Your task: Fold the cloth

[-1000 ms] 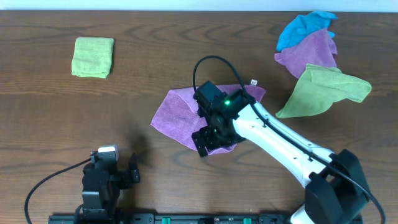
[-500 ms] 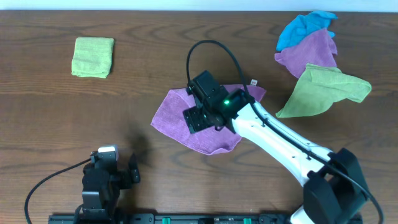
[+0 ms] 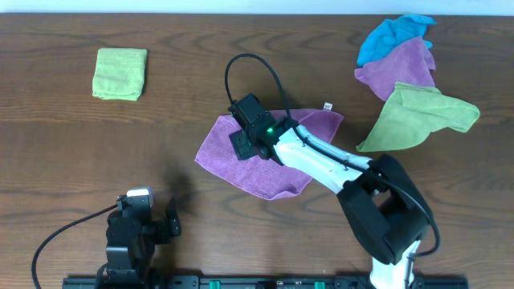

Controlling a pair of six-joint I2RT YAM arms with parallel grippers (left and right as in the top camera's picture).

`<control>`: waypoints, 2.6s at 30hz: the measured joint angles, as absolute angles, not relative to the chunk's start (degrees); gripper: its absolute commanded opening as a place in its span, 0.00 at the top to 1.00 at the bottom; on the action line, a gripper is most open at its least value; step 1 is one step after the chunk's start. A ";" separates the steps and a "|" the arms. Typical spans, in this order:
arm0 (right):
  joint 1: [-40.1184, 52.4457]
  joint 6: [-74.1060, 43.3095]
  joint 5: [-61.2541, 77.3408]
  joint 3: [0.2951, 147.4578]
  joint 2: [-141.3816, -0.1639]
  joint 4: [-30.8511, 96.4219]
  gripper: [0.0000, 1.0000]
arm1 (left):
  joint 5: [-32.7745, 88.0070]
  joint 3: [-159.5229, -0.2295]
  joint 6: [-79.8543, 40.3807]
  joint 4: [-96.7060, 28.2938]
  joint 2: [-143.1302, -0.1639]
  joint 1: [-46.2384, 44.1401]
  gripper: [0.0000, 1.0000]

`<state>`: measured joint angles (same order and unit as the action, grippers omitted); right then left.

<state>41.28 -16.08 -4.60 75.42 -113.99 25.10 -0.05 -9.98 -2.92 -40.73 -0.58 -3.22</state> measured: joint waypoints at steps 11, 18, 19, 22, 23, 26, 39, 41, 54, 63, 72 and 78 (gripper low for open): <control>41.28 -11.05 -14.20 75.42 -116.49 24.16 0.33 | -0.05 -9.98 -2.92 -40.73 -0.58 -3.22 0.05; 41.28 -10.13 -18.28 75.42 -117.01 23.92 0.23 | -0.03 -9.98 -2.92 -40.73 -0.58 -3.22 0.05; 41.28 -10.11 -18.65 75.42 -117.01 23.75 0.23 | -0.03 -9.98 -2.92 -40.73 -0.58 -3.22 0.05; 41.28 -10.70 -20.12 75.42 -116.99 21.87 0.24 | -0.03 -9.98 -2.94 -40.73 -0.58 -3.22 0.05; 41.28 -10.96 -20.78 75.42 -116.99 20.69 0.24 | -0.03 -9.98 -2.92 -40.73 -0.58 -3.22 0.05; 41.28 -11.40 -23.16 75.42 -116.81 16.75 0.24 | -0.05 -9.98 -2.92 -40.73 -0.58 -3.22 0.05; 41.28 -10.61 -35.86 75.50 -116.03 -2.90 0.01 | -0.03 -9.98 -2.94 -40.75 -0.58 -3.22 0.05; 41.28 -10.17 -36.16 75.50 -115.98 -3.44 0.01 | -0.05 -9.98 -2.94 -40.73 -0.58 -3.22 0.05; 48.40 -7.27 -34.35 75.66 -93.27 23.86 0.01 | -0.16 -9.98 -2.76 -40.77 -0.58 -3.22 0.05; 56.12 -13.43 -26.72 75.81 -69.08 48.42 0.05 | -2.20 -9.98 -1.45 -40.62 -0.58 -3.22 0.05; 62.96 -22.83 -16.58 75.81 -55.37 65.71 0.09 | 12.25 -9.78 -11.60 -35.83 -0.58 -3.22 0.05; 65.14 -24.86 -7.55 75.81 -52.93 69.41 0.01 | 23.55 -9.76 -22.55 -32.71 -0.58 -3.22 0.05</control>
<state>65.14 -24.86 -7.55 75.81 -52.93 69.41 23.55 -9.76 -22.55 -32.71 -0.58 -3.22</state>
